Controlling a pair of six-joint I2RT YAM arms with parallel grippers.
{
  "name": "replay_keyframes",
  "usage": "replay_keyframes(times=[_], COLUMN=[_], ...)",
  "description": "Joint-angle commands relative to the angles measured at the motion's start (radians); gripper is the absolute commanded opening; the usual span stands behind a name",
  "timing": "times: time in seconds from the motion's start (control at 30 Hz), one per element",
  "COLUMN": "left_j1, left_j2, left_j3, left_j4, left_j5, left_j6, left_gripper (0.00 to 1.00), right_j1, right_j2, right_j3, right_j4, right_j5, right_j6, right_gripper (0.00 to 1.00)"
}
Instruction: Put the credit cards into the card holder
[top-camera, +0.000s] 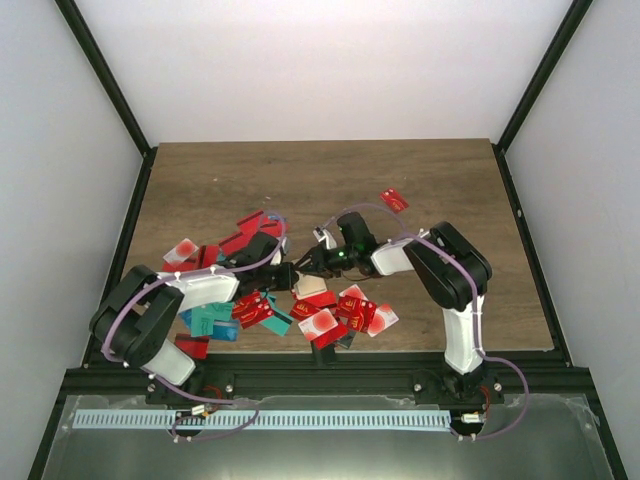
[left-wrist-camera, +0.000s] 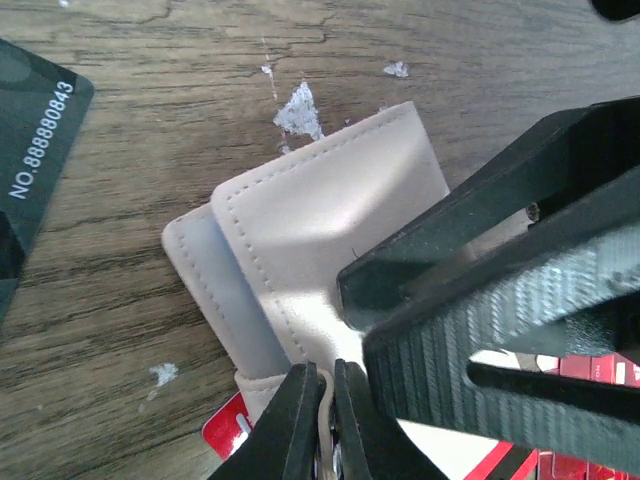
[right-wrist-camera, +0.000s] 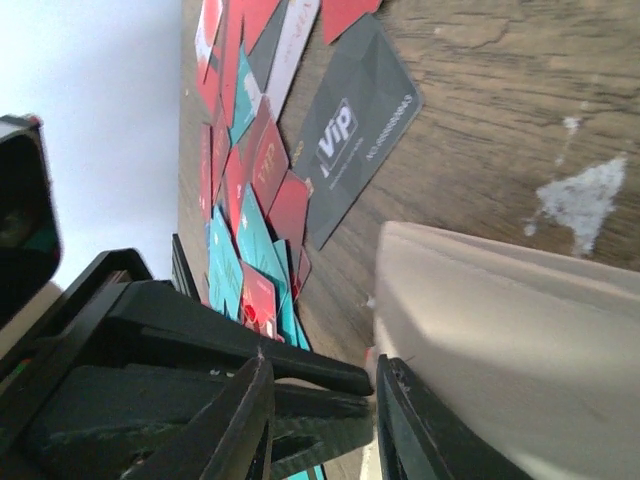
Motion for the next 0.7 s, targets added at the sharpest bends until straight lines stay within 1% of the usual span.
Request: replay_keyframes(times=[0.0, 0.13, 0.3, 0.37, 0.5, 0.67], left_j1=[-0.014, -0.015, -0.019, -0.019, -0.021, -0.023], left_j2=[0.044, 0.067, 0.055, 0.048, 0.037, 0.04], left_j3=[0.001, 0.0, 0.0, 0.003, 0.008, 0.036], left_j4=[0.009, 0.012, 0.017, 0.014, 0.007, -0.013], left_j5=[-0.018, -0.021, -0.022, -0.022, -0.017, -0.02], left_j6=[0.01, -0.015, -0.039, -0.045, -0.054, -0.058], left_gripper=[0.08, 0.08, 0.08, 0.08, 0.09, 0.1], right_j1=[0.006, -0.026, -0.053, -0.055, -0.054, -0.033], right_j2=[-0.061, -0.141, -0.259, -0.287, -0.296, -0.215], right_j3=[0.031, 0.02, -0.022, -0.048, -0.113, -0.138], right_j4=[-0.003, -0.063, -0.222, -0.256, -0.23, -0.158], right_j5=[-0.046, -0.049, 0.07, 0.108, 0.13, 0.139], right_j6=[-0.048, -0.106, -0.227, -0.253, -0.247, -0.221], right_gripper=[0.3, 0.3, 0.3, 0.29, 0.26, 0.2])
